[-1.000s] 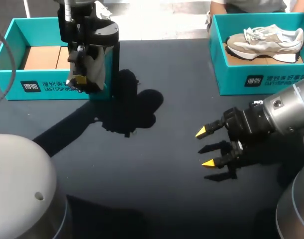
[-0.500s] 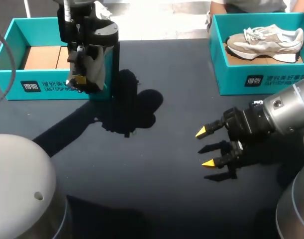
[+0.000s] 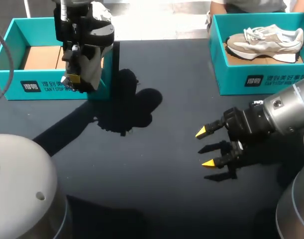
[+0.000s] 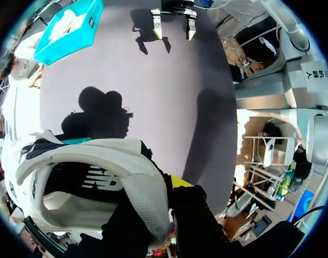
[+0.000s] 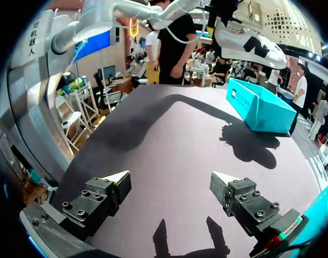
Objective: Take the shoe out of the shoebox, open the shoe tongue, remove and reinsert the insole, then place the shoe into the shoebox
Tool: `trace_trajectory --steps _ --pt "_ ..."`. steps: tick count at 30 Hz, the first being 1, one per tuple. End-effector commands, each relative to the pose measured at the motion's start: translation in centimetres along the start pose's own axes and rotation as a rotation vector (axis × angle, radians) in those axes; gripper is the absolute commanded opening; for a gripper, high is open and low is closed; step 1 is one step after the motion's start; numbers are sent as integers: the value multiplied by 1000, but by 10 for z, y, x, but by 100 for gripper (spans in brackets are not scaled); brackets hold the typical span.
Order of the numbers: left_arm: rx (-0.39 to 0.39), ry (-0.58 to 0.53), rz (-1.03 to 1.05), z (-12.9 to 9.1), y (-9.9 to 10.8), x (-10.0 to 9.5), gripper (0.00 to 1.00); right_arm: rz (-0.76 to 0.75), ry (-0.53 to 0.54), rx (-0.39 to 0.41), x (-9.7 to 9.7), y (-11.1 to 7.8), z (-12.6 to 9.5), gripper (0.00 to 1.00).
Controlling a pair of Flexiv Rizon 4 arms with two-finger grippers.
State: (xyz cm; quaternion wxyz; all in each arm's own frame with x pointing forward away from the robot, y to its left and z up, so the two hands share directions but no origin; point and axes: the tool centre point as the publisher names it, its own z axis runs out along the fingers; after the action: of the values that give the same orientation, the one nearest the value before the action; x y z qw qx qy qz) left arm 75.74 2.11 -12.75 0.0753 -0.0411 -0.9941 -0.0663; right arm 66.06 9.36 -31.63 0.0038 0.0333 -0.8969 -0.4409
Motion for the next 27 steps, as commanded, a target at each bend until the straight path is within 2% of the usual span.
trace_trajectory --steps 1,8,13,15,27 --pt "-6 5 10 -14 33 -10 0 1 -2 5 0 1 2 100" --pt "3 -30 58 -11 77 -33 0 1 -2 5 0 1 2 100" --pt "-62 -8 44 -9 110 -54 0 1 -2 5 0 1 2 100" --pt "-55 13 0 -7 122 -62 0 1 -2 5 0 1 2 100" --pt "-55 13 0 -7 122 -62 0 1 -2 5 0 1 2 100"
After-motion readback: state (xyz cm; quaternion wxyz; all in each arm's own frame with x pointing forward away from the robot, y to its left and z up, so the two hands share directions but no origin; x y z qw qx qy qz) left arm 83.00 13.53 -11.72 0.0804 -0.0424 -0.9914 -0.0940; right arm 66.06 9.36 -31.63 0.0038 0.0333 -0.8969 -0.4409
